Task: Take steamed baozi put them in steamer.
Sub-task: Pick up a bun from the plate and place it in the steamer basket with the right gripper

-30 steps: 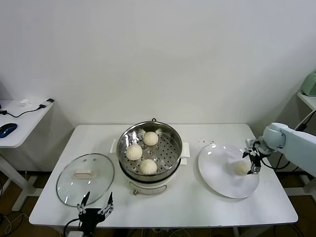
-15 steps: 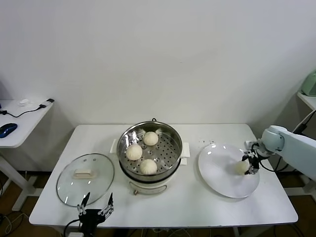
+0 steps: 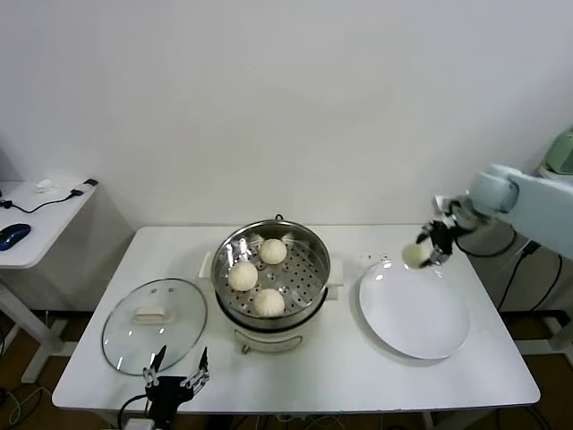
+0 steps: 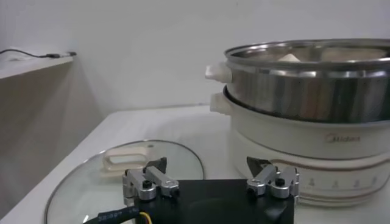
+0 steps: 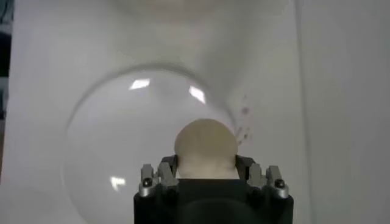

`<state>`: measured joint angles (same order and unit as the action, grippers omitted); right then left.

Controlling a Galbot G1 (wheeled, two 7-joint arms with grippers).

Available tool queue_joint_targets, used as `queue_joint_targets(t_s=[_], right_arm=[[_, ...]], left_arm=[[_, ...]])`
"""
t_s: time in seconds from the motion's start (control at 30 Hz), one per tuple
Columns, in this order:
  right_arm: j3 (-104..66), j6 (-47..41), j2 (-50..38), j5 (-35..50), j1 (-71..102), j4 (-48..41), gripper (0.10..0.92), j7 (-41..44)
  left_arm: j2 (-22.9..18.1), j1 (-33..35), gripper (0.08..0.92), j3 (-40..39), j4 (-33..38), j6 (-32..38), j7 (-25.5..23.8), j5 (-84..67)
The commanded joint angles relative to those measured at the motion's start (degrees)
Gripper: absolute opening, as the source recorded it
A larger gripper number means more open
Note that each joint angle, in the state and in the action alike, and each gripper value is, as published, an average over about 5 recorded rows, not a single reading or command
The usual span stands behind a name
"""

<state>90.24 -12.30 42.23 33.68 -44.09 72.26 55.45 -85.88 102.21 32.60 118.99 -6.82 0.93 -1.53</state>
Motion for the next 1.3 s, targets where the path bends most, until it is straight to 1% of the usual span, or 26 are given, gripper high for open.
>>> queue_joint_targets(t_s=[0.03,0.13,0.23,0.37,0.53,0.77,1.1,1.2,1.3], right_arm=[[11.37,-9.54,13.72,26.67,-22.99,17.97,0.636,-8.29],[9.65,-12.74,17.31,28.5,-19.54,20.79,0.636,-12.2],[8.92,-14.34,20.07,27.03,-14.14,20.65,0.636,-14.42],[7.24,-16.09,21.66,22.25,-6.15,17.92,0.636,-16.5],[4.5,-16.86,23.42,16.54,2.04,11.47,0.636,-17.87],[2.1,-17.21,23.46,12.87,8.3,7.94,0.636,-19.03],[-0.39,-16.62,22.74,11.67,11.32,6.76,0.636,-19.37],[-1.55,-14.95,22.51,11.88,11.45,6.28,0.66,-18.82],[-2.42,-12.02,21.84,12.39,10.12,5.97,0.733,-16.45]], left_arm=[[0.06,-0.19,0.823,-0.2,0.33,-0.16,-0.07,-0.06],[0.01,-0.29,0.823,-0.38,0.45,-0.15,-0.1,-0.1],[0.02,-0.33,0.823,-0.4,0.47,-0.13,-0.11,-0.18],[0.12,-0.33,0.823,-0.25,0.5,-0.1,-0.12,-0.53],[0.15,-0.52,0.823,-0.09,0.13,-0.15,-0.14,-0.91],[0.48,-0.37,0.823,-0.16,-0.29,0.02,-0.17,-0.97],[0.7,-0.5,0.823,-0.3,-0.6,0.04,-0.16,-1.05],[0.65,-0.49,0.823,-0.21,-0.48,0.0,-0.15,-1.06],[0.58,-0.43,0.823,-0.08,-0.31,-0.03,-0.14,-1.08]])
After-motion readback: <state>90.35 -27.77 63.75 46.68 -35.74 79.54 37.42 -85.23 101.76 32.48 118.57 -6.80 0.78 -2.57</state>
